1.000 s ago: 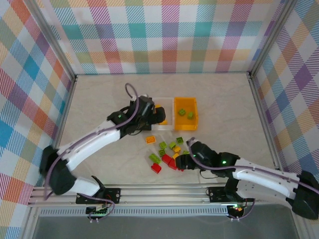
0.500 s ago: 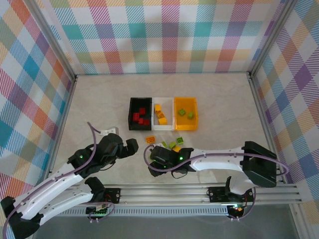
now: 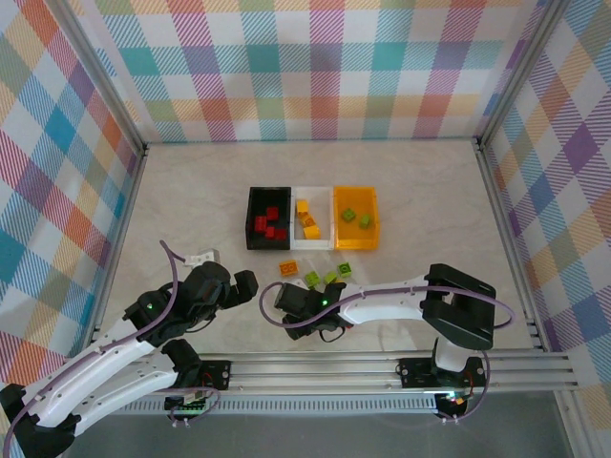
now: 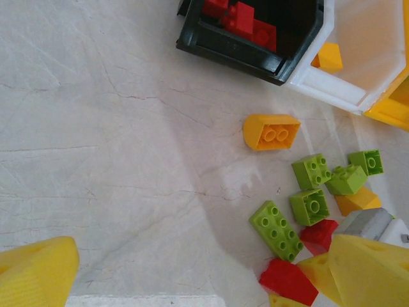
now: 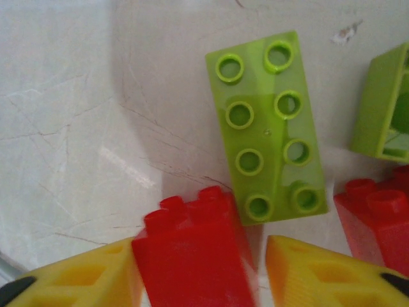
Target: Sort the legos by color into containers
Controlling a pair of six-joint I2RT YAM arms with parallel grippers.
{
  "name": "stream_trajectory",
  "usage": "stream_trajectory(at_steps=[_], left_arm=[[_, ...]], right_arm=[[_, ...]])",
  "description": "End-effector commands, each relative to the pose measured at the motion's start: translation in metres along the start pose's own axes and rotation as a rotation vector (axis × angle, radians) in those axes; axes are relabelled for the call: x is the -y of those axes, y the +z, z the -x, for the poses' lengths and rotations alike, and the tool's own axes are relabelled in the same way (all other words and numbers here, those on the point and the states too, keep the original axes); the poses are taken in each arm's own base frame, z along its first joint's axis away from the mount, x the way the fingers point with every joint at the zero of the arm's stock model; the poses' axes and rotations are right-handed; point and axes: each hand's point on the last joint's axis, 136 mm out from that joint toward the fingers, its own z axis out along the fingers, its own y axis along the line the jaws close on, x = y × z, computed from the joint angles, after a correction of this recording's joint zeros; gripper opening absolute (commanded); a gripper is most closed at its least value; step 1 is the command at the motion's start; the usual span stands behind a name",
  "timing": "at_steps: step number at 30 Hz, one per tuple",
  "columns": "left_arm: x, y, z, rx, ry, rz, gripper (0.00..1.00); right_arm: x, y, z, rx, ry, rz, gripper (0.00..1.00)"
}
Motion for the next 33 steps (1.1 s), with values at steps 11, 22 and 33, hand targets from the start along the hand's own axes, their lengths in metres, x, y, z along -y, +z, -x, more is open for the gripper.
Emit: stream_trajectory(at_steps=[11, 22, 33], left_arm=[[0.010, 0.006, 0.000, 0.011, -0.003, -0.040, 1.00], [0.044, 0.038, -0.016, -0.067, 0.037, -0.095, 1.00], [0.084, 0.062, -0.041, -0.152, 0.235, -0.078, 1.00]], right_arm=[[0.015, -0.065, 0.026, 0.209, 0.098, 0.060, 0.28], [0.148, -0.112, 0.112, 0.355, 0.442, 0.024, 0.27], [0.233, -0.073, 0.171, 0.279, 0.650, -0.091, 0.33]])
